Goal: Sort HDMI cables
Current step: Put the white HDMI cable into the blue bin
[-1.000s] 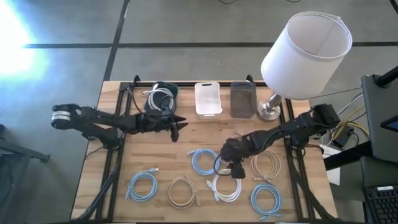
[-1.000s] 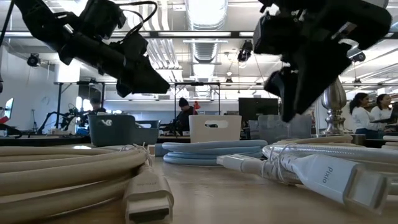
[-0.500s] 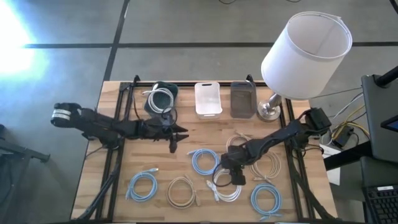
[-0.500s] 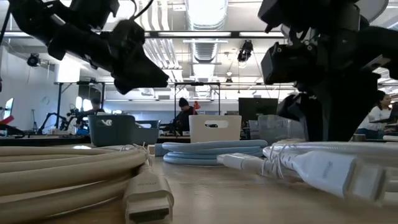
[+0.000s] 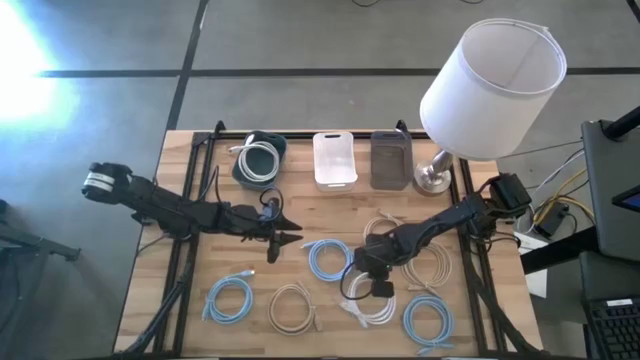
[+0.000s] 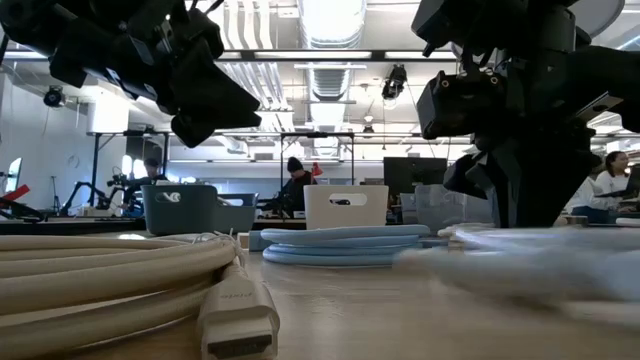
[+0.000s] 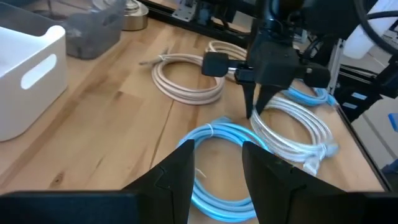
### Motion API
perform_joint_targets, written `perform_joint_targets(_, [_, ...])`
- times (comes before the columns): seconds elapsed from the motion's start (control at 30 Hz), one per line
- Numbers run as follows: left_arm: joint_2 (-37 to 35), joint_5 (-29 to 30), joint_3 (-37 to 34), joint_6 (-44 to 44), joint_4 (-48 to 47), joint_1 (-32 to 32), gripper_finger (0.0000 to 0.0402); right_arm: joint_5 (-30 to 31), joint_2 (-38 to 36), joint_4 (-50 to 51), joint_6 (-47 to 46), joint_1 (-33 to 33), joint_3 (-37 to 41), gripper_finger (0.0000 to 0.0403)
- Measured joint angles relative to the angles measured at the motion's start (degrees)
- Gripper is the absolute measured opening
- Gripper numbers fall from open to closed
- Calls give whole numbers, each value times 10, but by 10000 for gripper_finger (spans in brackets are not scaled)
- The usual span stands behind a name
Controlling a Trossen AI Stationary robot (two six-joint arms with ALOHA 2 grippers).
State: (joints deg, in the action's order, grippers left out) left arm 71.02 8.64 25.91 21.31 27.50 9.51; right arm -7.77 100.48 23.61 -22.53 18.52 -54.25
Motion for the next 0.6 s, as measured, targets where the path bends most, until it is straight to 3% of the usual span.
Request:
perform_joint_targets(0.3, [0,2,0,19,27,3,138,31,-41,3,24,1,-30,16])
perform_joint_targets(0.6, [0,2,0,24,62,4,138,162,-47,1,127,-1,-60,15])
